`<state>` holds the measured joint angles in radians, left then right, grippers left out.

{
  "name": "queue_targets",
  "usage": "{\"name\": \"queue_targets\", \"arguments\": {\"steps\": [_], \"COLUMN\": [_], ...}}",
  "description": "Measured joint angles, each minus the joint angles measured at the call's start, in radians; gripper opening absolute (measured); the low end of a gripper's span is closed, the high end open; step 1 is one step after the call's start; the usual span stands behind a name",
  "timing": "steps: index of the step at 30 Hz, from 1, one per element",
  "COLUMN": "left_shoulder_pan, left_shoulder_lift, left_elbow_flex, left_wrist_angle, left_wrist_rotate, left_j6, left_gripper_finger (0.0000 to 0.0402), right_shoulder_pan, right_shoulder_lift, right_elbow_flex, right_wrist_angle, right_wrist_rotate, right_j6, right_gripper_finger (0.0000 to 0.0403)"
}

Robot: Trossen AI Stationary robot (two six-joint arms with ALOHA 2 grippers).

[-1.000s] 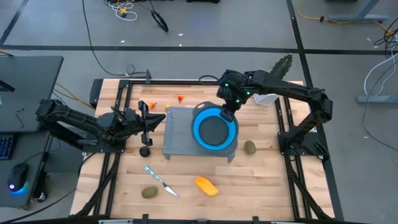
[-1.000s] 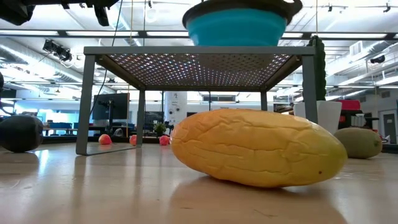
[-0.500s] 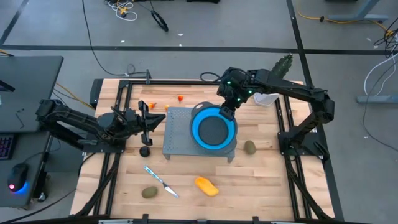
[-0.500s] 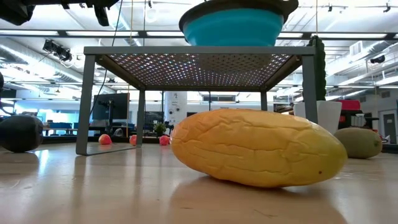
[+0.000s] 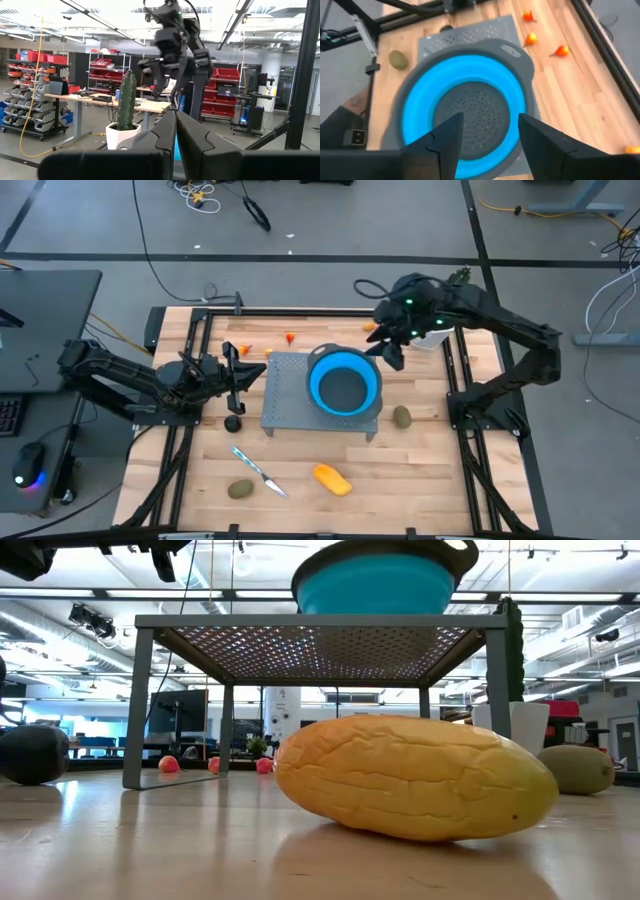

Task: Pick & Place Fruit
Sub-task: Put the brown kiwi into the blue strainer bowl on the shelf

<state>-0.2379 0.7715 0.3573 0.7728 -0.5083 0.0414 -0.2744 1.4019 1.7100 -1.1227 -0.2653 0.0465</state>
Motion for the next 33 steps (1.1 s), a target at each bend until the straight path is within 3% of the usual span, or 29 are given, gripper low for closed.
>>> {"name": "queue_targets", "arguments": {"steps": [8,13,16,26,33], "left_shoulder_pan": [0.000,0.000,0.000,0.000,0.000], "left_shoulder_lift": [0.000,0.000,0.000,0.000,0.000], "left_elbow_flex": [0.000,0.000,0.000,0.000,0.000], "left_wrist_angle": [-0.002,-0.001,-0.002,-0.006,-0.006], "left_wrist_rotate": [0.000,0.000,0.000,0.000,0.000], "left_j6": [0.000,-0.003,-0.007,-0.008,-0.009], "left_gripper_finger": [0.0023,0.0022,0.0022,0.0022,0.0022], "right_shoulder_pan": [0.164,0.297,0.361,0.488,0.508], "right_shoulder_lift": [-0.067,-0.068,-0.066,-0.066,-0.066], "right_elbow_flex": [-0.026,-0.104,-0.173,-0.453,-0.595], "right_wrist_angle": [-0.190,-0.322,-0.358,-0.337,-0.320], "right_wrist_rotate": [0.005,0.133,0.159,0.162,0.245], "right_j6": [0.029,0.148,0.175,0.281,0.365], "right_gripper_finger": [0.0199,0.0199,0.0199,0.0199,0.0199]}}
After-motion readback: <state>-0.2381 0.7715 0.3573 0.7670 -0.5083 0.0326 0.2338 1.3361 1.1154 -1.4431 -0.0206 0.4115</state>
